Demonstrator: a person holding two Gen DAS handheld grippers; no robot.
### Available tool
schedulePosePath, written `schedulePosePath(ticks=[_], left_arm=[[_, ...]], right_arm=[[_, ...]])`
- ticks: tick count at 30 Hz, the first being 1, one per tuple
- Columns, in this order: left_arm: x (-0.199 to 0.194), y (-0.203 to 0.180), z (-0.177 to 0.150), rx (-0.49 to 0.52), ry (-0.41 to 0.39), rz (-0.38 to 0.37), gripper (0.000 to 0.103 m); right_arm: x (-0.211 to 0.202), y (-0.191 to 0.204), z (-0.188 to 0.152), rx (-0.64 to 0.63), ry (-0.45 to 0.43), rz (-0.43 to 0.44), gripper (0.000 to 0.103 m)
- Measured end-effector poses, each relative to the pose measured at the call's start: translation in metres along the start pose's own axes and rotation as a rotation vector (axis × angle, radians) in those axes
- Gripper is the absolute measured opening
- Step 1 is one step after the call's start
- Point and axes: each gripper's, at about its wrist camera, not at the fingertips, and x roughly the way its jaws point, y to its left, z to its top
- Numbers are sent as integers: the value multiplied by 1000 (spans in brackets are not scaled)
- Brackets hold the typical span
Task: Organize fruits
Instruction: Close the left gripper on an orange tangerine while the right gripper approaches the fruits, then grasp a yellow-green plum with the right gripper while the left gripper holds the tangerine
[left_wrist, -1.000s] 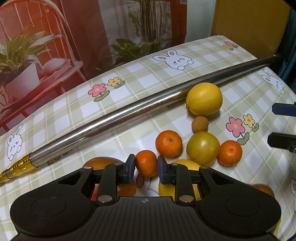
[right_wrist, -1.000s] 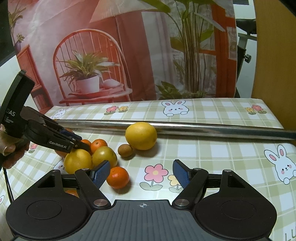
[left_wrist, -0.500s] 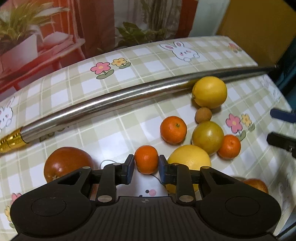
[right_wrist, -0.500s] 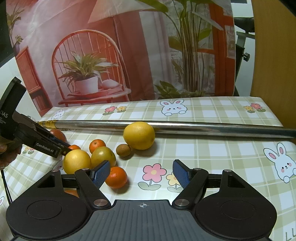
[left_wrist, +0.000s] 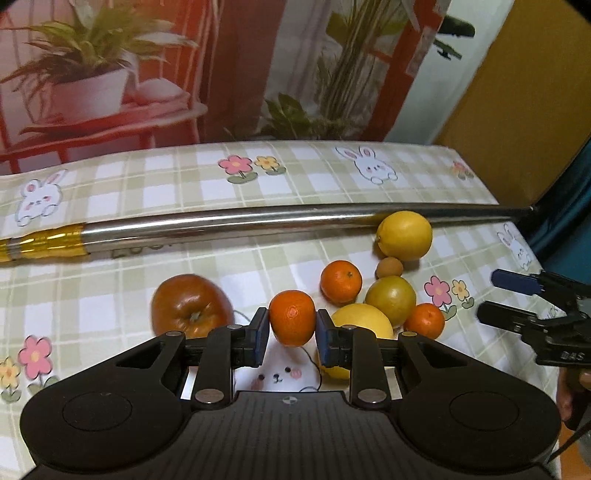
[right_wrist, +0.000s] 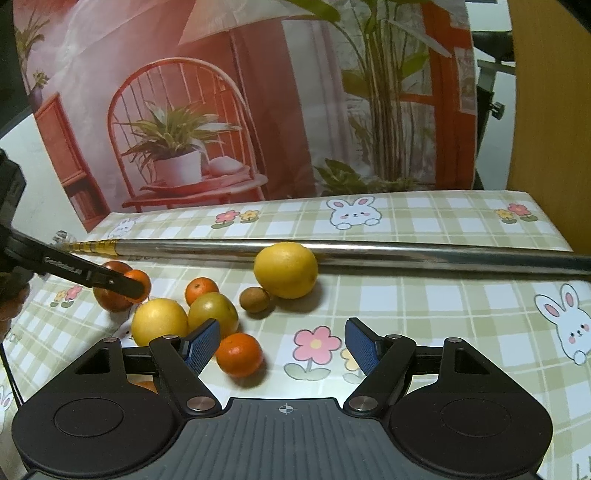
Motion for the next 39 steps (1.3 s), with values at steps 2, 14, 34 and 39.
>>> schedulePosePath(ticks=[2,14,34,39], left_arm=[[-10,1,-6,-7,-23,7,28],[-49,-4,-43,-67,-108,-16,28],[-58,-5,-72,-121,-111,-52,28],[-58,-8,-75,-114,-110,-46,28]], right_arm=[[4,3,2,-13,7,15,71],[52,35,16,-139,106,71,47],[93,68,23,-243,192,97,47],[94,71,14,-232,199,90,43]])
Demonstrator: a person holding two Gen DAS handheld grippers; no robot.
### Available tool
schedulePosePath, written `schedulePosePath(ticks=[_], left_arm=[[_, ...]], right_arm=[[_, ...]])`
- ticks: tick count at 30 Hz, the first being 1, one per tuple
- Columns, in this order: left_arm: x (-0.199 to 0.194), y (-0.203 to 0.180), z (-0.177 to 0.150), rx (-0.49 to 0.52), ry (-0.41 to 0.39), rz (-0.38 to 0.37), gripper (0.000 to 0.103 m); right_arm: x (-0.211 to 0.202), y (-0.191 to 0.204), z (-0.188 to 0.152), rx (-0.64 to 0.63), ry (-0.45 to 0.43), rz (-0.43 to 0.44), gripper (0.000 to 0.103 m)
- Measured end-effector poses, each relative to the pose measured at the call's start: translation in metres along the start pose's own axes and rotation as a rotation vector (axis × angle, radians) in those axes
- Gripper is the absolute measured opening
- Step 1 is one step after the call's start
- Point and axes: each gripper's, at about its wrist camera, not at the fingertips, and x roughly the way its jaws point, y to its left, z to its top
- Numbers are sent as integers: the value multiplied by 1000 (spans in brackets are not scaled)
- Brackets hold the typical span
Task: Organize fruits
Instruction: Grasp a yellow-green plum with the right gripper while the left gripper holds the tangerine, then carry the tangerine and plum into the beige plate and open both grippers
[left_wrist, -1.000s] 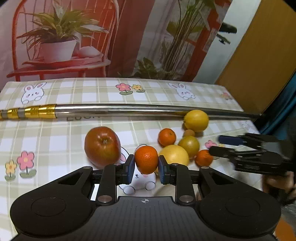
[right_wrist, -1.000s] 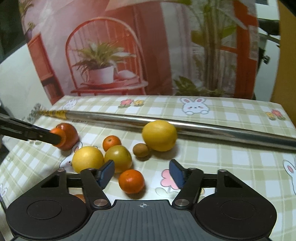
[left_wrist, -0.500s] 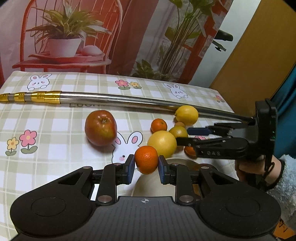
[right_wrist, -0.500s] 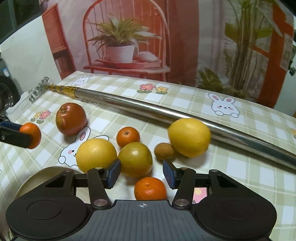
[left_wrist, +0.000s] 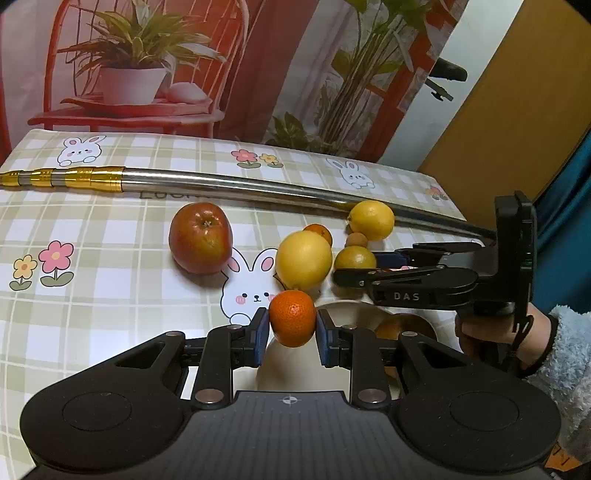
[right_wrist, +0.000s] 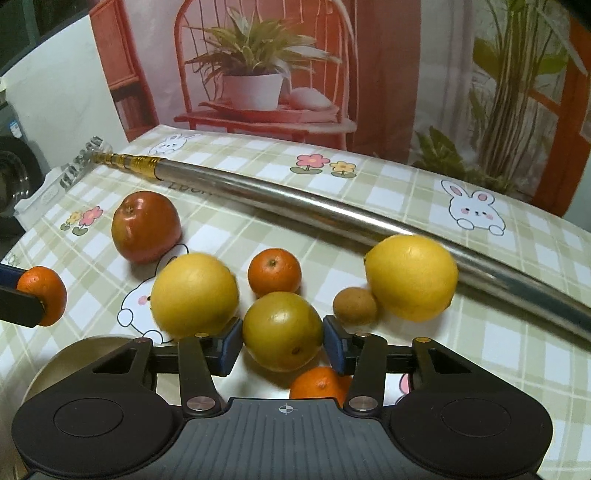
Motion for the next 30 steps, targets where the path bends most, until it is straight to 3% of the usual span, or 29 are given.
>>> schedulePosePath(ticks=[20,30], left_arm=[[8,-4,-24,18,47,8,28],[17,-8,-36,23,80,36,28]], right_arm=[[-70,8,-32,129,-171,-7,43],[-78,14,-39,147,-180,3,43]])
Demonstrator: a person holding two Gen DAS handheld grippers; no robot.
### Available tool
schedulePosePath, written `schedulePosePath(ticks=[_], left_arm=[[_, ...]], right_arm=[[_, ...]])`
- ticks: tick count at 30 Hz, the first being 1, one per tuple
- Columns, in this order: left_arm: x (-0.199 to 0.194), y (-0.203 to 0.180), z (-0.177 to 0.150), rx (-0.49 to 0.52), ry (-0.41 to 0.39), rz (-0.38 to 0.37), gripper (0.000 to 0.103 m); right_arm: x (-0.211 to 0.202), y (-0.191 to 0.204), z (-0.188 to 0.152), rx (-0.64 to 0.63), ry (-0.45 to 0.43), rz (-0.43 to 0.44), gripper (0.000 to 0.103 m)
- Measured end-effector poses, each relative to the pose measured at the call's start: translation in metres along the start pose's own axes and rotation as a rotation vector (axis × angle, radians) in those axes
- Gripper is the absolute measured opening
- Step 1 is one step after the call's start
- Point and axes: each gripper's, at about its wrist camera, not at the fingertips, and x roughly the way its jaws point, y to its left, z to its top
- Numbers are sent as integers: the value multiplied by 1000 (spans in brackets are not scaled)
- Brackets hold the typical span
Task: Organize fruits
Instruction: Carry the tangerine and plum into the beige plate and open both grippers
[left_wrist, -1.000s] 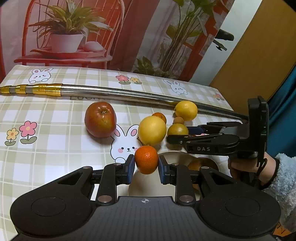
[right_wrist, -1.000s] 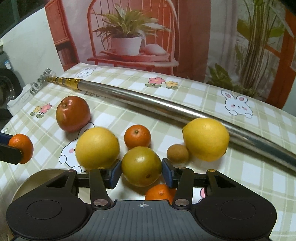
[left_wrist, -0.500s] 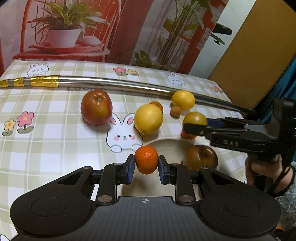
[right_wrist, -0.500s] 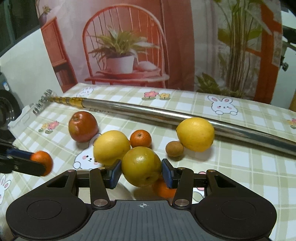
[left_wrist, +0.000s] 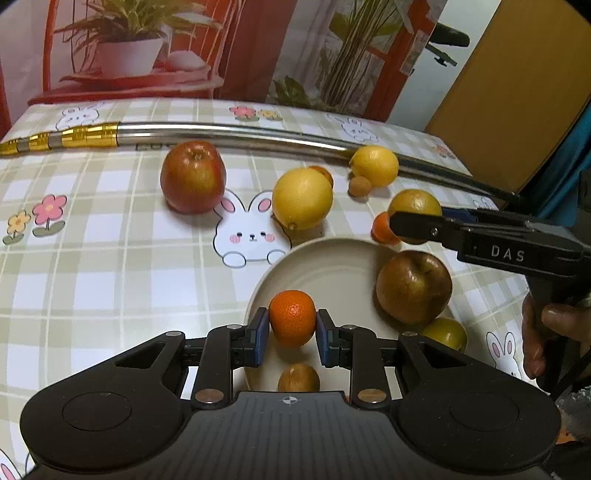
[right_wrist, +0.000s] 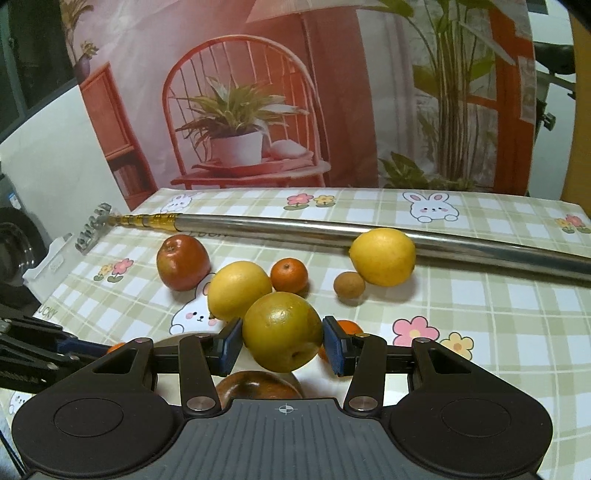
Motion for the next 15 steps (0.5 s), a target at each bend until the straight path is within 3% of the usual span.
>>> schedulePosePath(ticks=[15], left_arm=[[6,0,-7,-7,29,9,28]], right_arm=[[35,32,-1,-100,96,51,43]])
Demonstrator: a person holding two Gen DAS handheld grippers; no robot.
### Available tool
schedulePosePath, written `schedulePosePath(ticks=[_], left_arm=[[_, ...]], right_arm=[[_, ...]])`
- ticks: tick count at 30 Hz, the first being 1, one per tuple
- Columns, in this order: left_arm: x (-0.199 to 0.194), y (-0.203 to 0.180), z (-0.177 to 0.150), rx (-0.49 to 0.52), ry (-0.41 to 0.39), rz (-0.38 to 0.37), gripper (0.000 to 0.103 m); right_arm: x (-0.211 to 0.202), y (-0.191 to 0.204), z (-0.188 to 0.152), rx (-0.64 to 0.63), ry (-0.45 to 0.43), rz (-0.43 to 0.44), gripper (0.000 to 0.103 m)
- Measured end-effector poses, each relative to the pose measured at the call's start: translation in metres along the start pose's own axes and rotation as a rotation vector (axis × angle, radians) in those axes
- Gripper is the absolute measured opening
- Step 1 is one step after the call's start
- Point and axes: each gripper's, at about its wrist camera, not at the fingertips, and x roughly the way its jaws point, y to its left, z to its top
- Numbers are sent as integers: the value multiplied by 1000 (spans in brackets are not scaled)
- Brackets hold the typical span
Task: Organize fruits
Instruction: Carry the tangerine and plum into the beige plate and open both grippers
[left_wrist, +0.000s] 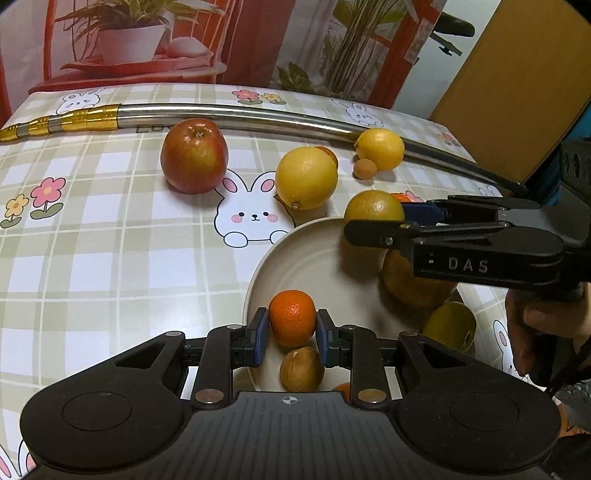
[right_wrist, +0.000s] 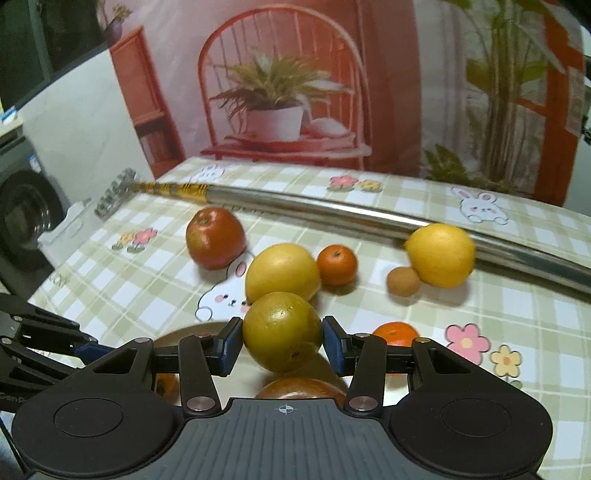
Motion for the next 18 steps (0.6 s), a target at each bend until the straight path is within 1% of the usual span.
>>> schedulePosePath(ticks=[7,18], left_arm=[[0,-1,-1,1,0,5,28],[1,2,-2,-22,2,11,28]], right_arm=[[1,6,-4,-16,26,-4,43],[6,15,0,-88,68,-36,43]])
